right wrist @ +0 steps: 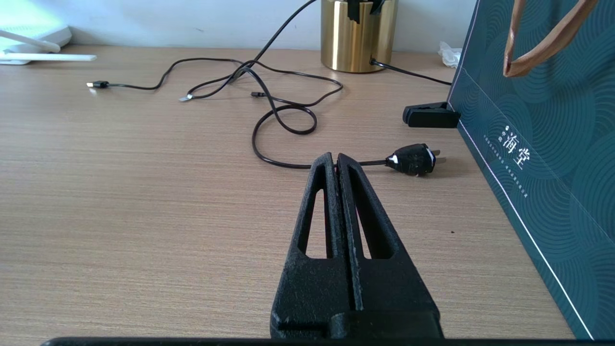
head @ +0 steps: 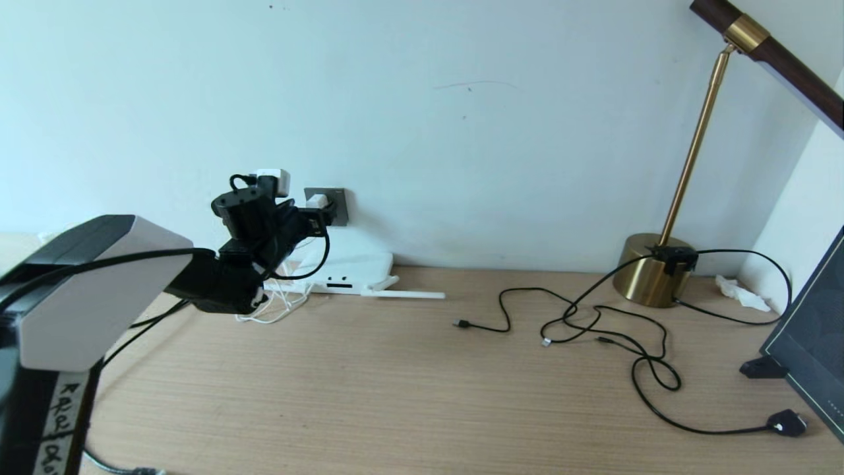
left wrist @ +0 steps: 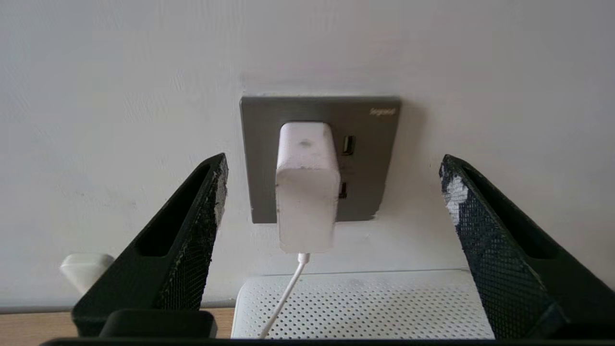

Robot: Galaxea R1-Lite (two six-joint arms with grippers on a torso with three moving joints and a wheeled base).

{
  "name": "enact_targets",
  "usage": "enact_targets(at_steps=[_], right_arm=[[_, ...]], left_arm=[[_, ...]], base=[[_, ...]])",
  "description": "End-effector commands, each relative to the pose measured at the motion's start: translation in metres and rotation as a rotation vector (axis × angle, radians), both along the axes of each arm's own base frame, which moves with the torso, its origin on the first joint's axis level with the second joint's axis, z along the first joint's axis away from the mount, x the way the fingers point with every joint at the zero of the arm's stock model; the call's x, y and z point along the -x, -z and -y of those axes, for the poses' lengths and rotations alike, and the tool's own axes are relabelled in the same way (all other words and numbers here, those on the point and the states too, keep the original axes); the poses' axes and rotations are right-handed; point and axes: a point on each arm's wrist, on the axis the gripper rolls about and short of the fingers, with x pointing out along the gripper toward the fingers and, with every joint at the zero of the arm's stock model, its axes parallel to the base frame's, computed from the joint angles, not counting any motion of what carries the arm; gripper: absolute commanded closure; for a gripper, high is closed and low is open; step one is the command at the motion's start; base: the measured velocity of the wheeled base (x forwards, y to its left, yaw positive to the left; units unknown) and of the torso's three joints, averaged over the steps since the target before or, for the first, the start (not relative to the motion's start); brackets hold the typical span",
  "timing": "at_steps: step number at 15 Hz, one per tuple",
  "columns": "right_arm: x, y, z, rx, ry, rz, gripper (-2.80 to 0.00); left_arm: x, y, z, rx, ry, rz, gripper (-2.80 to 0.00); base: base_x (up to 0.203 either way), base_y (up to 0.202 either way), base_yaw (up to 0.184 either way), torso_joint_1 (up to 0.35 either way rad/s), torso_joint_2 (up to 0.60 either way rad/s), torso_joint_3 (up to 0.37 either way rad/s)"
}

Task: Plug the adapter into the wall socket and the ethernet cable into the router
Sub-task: Pick up cable

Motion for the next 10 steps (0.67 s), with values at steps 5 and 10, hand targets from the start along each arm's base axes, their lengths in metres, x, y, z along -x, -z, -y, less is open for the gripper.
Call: enact_targets(at_steps=[5,10], right_arm=[[-0.001,0.003,0.000,0.000,0.000,-0.012,0.00],[-0.001,0.003,0.000,0.000,0.000,-0.012,0.00]], left_arm=[[0.090,-0.095,0.000,0.016,0.032,0.133,-2.80],[0.218,-0.150,-0.025,0.018,0.020,0.189,-2.80]], base=[[0.000,0.000,0.000,0.000,0.00,0.000],[0.000,0.000,0.000,0.000,0.00,0.000]])
